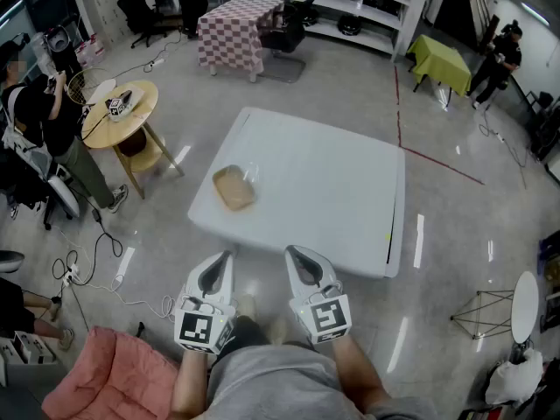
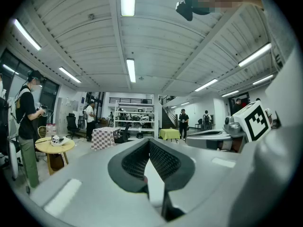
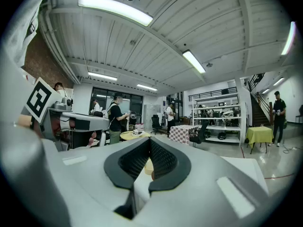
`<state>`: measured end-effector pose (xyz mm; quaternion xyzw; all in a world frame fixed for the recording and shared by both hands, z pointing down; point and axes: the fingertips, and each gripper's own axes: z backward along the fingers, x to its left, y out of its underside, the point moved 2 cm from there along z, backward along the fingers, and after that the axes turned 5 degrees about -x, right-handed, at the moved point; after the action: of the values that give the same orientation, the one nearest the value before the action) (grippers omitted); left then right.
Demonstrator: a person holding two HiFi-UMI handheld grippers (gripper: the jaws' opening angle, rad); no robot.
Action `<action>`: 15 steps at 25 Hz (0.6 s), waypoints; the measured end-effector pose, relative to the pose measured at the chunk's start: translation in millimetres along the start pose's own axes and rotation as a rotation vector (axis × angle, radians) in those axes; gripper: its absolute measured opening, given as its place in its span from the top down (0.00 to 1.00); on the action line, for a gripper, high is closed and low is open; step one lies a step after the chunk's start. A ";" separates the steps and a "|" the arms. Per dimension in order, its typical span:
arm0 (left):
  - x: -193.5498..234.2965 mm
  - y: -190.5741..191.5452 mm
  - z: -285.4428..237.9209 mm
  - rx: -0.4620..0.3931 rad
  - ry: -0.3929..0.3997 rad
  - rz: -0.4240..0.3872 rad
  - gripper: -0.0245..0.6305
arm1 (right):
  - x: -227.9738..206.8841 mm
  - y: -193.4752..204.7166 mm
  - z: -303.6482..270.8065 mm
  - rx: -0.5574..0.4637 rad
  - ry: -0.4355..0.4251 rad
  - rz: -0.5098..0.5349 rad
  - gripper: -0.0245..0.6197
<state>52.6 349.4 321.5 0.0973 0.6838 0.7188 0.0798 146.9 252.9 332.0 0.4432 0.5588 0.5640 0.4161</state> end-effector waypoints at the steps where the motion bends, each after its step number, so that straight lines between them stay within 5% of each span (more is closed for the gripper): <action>1: 0.6 -1.0 1.5 0.000 0.000 0.000 0.95 | 1.8 -1.0 0.4 -0.001 0.000 0.000 0.96; 15: -1.2 -4.9 3.3 0.004 -0.025 -0.010 0.95 | 1.9 0.5 -2.2 0.018 -0.030 -0.003 0.96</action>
<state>54.5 352.5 316.6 0.1030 0.6847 0.7156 0.0919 144.3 254.1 332.6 0.4544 0.5582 0.5517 0.4214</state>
